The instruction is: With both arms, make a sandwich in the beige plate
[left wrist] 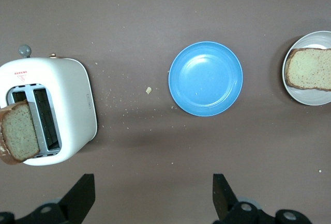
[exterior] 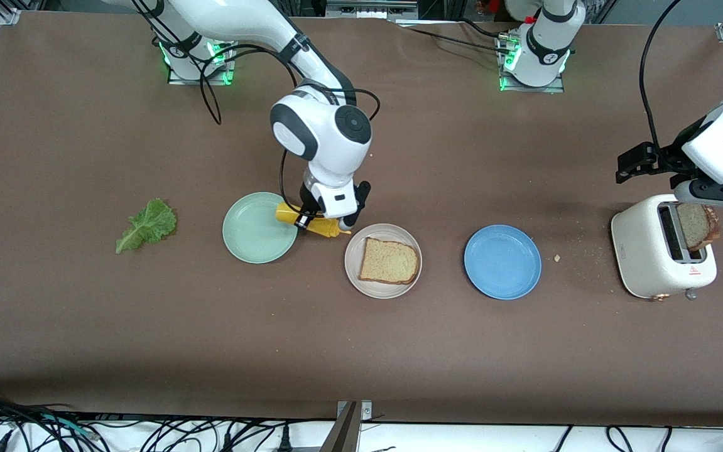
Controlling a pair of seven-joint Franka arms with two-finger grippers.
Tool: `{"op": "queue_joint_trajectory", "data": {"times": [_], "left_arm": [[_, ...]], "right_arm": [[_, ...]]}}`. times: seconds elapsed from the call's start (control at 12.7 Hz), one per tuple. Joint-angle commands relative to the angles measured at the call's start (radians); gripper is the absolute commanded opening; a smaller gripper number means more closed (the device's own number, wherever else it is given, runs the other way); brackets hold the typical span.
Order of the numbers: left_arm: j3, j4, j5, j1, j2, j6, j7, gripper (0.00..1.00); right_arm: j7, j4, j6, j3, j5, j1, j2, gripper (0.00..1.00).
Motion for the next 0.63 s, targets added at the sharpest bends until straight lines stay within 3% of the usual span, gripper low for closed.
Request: {"op": "queue_joint_trajectory", "data": {"times": [0.0, 0.55], "left_arm": [[-0.004, 0.014, 0.018, 0.002, 0.005, 0.001, 0.017, 1.0], [-0.004, 0.014, 0.019, 0.002, 0.005, 0.001, 0.017, 1.0]], "right_arm": [[0.016, 0.041, -0.018, -0.008, -0.103, 0.037, 0.04, 0.24], [0.031, 0.071, -0.019, -0.008, -0.212, 0.076, 0.086, 0.25]]}}
